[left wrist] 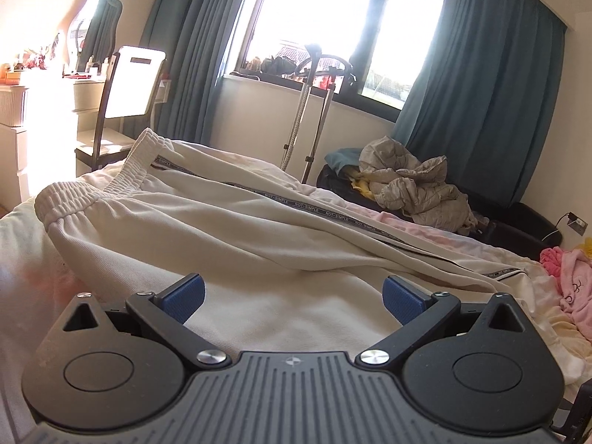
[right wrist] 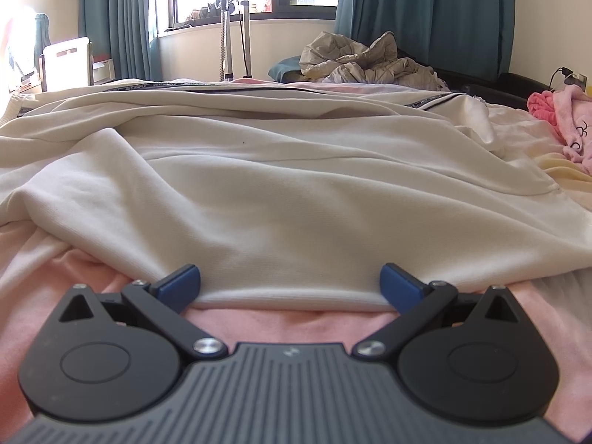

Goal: Fold clothes

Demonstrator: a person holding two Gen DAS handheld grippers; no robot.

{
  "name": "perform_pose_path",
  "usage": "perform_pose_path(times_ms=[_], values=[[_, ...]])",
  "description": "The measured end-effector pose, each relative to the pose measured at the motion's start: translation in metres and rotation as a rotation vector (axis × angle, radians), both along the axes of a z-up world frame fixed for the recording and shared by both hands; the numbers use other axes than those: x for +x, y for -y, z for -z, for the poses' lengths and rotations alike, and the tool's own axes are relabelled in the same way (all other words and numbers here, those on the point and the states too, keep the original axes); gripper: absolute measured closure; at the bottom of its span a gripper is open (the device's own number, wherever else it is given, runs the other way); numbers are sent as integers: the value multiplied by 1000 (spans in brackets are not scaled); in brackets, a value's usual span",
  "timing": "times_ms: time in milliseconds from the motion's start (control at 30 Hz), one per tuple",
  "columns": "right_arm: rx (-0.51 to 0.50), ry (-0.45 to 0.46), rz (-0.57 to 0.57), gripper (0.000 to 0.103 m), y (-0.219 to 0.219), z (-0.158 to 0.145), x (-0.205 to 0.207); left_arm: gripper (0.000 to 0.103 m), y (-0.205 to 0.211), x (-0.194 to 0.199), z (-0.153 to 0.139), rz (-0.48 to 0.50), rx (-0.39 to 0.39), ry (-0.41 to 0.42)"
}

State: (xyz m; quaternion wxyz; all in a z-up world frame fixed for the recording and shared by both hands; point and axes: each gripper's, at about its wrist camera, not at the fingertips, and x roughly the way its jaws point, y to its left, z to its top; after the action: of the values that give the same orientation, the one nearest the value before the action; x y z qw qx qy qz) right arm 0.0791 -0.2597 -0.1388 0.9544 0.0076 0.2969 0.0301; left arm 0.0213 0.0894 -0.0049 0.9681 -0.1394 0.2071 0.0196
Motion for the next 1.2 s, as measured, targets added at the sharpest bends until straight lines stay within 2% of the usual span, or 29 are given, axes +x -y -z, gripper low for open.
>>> perform_pose_path(times_ms=[100, 333, 367, 500, 600, 667, 700, 833, 867, 933, 1033, 1100, 1200], values=[[53, -23, 20, 0, 4, -12, 3, 0, -12, 5, -3, -24, -50, -19], [237, 306, 237, 0, 51, -84, -27, 1, -30, 20, -5, -60, -99, -57], [241, 339, 276, 0, 58, -93, -29, 0, -30, 23, -4, -59, -97, -61], [154, 406, 369, 0, 82, -132, -26, 1, -28, 34, 7, -58, -99, -80], [143, 448, 371, 0, 108, -143, -25, 0, -27, 37, 14, -59, -120, -91], [225, 431, 400, 0, 135, -135, -24, 0, -28, 37, 17, -54, -136, -102], [301, 403, 431, 0, 153, -124, -24, 0, -30, 37, 18, -55, -148, -104], [597, 319, 643, 0, 208, -76, -26, 1, -36, 37, 21, -73, -177, -115], [642, 314, 693, 0, 216, -65, -27, 1, -37, 38, 22, -79, -179, -119], [688, 300, 807, 0, 229, -46, -29, 0, -37, 40, 23, -90, -176, -128], [717, 235, 906, 0, 248, -18, -28, 1, -35, 41, 24, -98, -172, -139], [772, 204, 926, 0, 261, 1, -29, 1, -37, 40, 23, -106, -176, -136], [876, 232, 928, 0, 277, 17, -32, 0, -40, 39, 23, -128, -190, -130]])
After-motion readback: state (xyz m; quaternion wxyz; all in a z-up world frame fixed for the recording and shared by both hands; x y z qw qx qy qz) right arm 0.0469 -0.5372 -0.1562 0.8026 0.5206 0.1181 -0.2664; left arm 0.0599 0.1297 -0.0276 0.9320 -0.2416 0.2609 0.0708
